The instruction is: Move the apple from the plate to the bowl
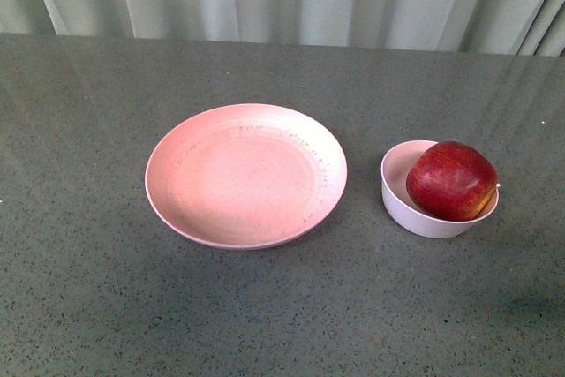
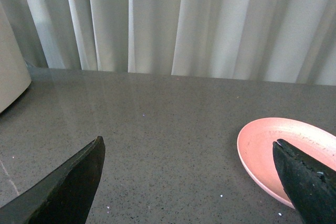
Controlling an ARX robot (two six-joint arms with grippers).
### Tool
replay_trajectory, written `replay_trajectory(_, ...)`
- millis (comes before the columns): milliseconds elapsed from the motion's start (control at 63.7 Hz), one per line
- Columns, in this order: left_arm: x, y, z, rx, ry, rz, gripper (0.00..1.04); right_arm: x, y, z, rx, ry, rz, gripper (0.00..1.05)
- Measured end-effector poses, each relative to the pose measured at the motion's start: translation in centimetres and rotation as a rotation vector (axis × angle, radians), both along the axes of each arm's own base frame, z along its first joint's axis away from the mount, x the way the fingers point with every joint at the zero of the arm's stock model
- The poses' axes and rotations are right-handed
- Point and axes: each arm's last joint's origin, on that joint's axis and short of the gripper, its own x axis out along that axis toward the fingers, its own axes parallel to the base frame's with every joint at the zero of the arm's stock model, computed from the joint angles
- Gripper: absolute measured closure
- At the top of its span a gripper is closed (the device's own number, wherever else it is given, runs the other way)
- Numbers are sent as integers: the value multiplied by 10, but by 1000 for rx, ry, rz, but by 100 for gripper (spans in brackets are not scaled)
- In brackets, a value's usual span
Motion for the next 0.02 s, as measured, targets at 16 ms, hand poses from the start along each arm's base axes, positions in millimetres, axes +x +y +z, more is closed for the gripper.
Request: replay_trajectory(16, 0, 0, 0, 0, 0, 0, 9, 0, 0, 0, 0, 0, 0, 9)
